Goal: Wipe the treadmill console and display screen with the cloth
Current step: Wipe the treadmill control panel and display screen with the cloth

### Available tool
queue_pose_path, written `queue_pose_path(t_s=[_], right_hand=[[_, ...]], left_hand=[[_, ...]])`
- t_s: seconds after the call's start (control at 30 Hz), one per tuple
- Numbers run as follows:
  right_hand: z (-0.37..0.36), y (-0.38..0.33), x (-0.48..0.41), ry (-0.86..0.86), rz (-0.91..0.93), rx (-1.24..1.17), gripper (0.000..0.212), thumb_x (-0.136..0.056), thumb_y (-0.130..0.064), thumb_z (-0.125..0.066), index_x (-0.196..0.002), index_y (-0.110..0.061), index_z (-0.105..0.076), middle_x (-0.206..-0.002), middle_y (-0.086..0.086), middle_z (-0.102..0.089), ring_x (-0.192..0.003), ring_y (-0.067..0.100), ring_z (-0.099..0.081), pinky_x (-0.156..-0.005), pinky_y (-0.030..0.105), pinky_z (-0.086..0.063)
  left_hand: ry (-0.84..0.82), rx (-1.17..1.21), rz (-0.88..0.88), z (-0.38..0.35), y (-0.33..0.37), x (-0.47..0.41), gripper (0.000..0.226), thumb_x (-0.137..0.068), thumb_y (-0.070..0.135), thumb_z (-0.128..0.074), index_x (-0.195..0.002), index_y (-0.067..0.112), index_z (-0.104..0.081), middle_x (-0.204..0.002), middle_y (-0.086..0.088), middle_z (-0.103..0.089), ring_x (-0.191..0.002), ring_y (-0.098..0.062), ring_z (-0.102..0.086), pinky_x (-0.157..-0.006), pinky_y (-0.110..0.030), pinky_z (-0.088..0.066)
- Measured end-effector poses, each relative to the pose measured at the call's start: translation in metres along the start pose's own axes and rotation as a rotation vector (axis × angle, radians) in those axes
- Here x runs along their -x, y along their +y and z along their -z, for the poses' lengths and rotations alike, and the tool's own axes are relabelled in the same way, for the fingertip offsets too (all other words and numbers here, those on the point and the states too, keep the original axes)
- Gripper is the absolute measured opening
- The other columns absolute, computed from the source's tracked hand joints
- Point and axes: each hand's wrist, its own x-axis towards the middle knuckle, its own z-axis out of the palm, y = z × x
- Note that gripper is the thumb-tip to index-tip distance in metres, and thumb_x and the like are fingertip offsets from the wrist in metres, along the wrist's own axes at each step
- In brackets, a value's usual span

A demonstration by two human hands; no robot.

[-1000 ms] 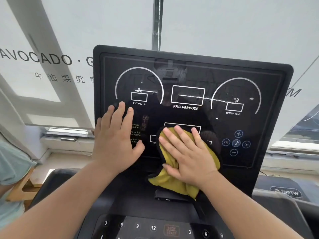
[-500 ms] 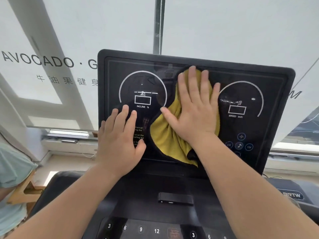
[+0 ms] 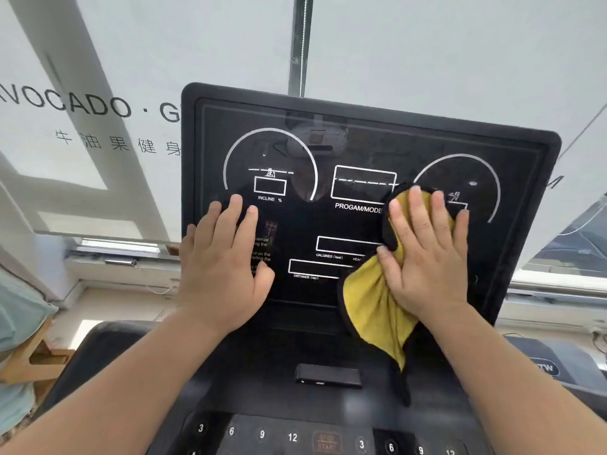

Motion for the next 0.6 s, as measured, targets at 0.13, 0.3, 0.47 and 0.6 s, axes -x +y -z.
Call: queue_pose_path(t_s=[0.13,0.3,0.47,0.6], right_hand=[[0.018,-0.026,-0.063,0.042,-0.368,-0.098,0.081,-0.101,-0.064,-0.029,-0.165,-0.021,-0.004,-0.173,0.011,0.001,-0.158,0.037,0.003,-0.126,0.061,0.002],[0.015,-0.082,-0.066,0.0,-0.131,-0.052,0.084,-0.1,-0.069,-0.027,-0.165,-0.022,-0.004,-0.173,0.007,0.003,-0.159,0.035,0.003,-0.126,0.06,0.004],[-0.005,-0.069,-0.012,-0.055,0.34,0.034,0.081,-0.098,-0.07,-0.04,-0.165,-0.028,-0.019,-0.173,0.0,-0.011,-0.16,0.028,-0.007,-0.127,0.058,-0.002],[0.0,-0.009,-0.002,-0.008,0.081,0.035,0.087,-0.094,-0.071,-0.042,-0.164,-0.026,-0.019,-0.172,0.003,-0.011,-0.159,0.03,-0.005,-0.126,0.059,-0.002]], left_hand=[[-0.025,0.017,0.023,0.001,0.001,0.002,0.078,-0.074,0.031,-0.058,-0.148,0.01,-0.044,-0.156,-0.015,-0.04,-0.142,-0.042,-0.035,-0.105,-0.068,-0.039],[-0.012,0.027,0.014,0.002,-0.002,0.002,0.074,-0.079,0.038,-0.044,-0.147,0.008,-0.046,-0.155,-0.016,-0.042,-0.14,-0.045,-0.037,-0.105,-0.067,-0.039],[0.049,0.085,0.063,-0.002,0.009,-0.002,0.069,-0.08,0.036,-0.044,-0.141,0.005,-0.052,-0.151,-0.019,-0.047,-0.138,-0.047,-0.041,-0.105,-0.067,-0.039],[0.036,0.073,0.038,-0.004,0.003,-0.001,0.07,-0.079,0.037,-0.044,-0.142,0.007,-0.05,-0.152,-0.017,-0.046,-0.139,-0.046,-0.04,-0.102,-0.069,-0.039]])
